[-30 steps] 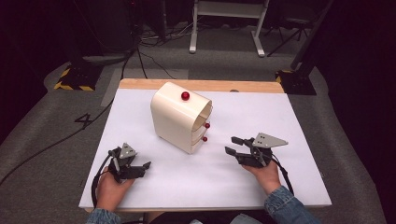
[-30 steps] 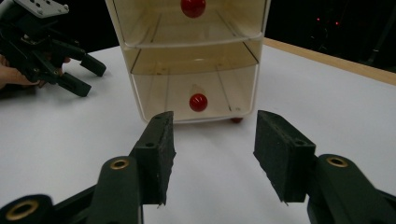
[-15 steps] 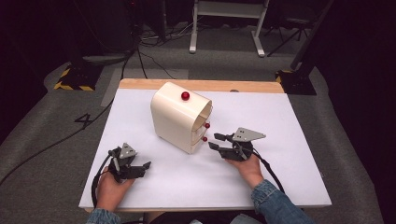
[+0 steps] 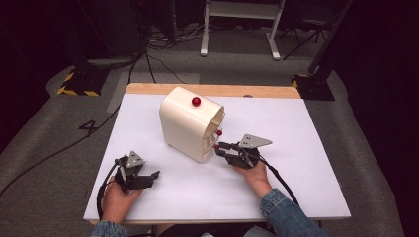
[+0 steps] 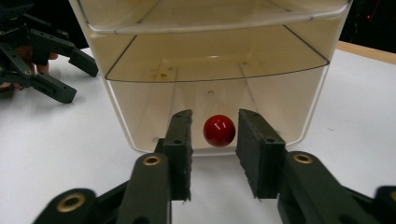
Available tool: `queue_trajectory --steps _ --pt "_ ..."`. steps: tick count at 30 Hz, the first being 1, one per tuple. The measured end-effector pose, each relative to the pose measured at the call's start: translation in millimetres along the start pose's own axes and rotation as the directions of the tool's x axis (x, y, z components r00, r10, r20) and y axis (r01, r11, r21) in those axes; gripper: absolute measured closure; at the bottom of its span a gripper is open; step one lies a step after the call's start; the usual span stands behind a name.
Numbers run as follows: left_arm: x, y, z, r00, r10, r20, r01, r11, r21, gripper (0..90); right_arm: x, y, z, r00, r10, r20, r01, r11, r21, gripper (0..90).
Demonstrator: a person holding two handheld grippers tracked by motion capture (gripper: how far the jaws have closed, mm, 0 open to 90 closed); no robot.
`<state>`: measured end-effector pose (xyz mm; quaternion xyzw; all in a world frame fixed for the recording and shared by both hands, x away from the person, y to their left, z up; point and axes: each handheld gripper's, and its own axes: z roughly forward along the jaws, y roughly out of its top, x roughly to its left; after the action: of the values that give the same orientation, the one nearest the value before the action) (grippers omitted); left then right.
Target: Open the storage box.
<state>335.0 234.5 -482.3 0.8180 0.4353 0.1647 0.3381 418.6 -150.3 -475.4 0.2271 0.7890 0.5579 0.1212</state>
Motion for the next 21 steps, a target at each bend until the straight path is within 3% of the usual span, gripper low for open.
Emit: queue_trajectory --steps 3,12,21 --pt "0.0 0.0 0.1 1.0 -0.001 0.001 0.001 1.0 -0.001 27.4 0.3 -1.0 4.4 0.9997 -0.017 0.016 0.017 1.0 0.009 72.9" --pt "-0.1 0.0 0.1 1.0 0.0 0.001 0.0 1.0 0.0 27.4 0.6 -1.5 3.6 0.9993 -0.025 0.026 0.025 1.0 0.007 73.9" --pt "-0.1 0.0 0.0 1.0 0.001 0.0 -0.001 1.0 0.001 27.4 2.4 -4.4 -9.7 0.9994 -0.006 0.034 0.005 1.0 0.017 74.0"
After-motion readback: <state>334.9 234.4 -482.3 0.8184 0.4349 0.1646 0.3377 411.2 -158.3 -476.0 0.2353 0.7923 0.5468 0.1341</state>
